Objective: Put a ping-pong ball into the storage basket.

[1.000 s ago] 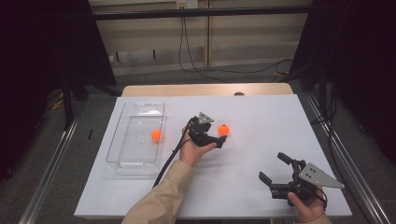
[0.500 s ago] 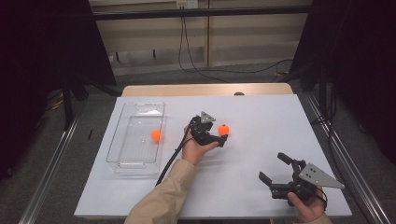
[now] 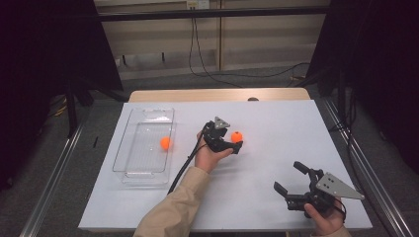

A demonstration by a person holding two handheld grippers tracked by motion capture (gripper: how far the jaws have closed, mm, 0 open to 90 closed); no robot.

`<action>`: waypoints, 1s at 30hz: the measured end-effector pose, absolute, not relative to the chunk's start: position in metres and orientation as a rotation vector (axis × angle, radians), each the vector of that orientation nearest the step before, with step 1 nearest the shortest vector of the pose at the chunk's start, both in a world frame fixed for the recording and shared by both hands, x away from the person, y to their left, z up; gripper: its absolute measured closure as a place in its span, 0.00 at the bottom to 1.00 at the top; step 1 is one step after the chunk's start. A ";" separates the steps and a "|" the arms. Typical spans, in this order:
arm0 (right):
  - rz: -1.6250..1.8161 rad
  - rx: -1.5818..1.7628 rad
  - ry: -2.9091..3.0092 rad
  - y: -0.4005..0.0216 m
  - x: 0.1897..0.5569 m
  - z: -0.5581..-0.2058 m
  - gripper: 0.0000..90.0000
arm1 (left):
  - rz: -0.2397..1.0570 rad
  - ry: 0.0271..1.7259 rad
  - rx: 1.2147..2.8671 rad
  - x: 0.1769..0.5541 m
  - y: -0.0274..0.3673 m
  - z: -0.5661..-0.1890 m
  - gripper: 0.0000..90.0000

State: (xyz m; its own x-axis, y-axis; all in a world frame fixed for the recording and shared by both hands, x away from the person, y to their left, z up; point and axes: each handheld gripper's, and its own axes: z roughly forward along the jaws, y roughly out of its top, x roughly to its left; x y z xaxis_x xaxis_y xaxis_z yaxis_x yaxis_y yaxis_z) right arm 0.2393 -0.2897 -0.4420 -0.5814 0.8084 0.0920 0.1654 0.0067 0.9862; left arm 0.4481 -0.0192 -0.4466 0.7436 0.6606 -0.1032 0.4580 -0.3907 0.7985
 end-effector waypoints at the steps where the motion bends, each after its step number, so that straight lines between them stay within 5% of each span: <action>1: 1.617 0.999 1.772 -0.290 0.239 -0.442 0.03 | 0.293 0.843 2.055 0.448 -0.020 -0.446 0.09; 30: 1.614 0.996 1.772 -0.290 0.240 -0.442 0.03 | 0.272 0.861 2.018 0.456 -0.030 -0.448 0.09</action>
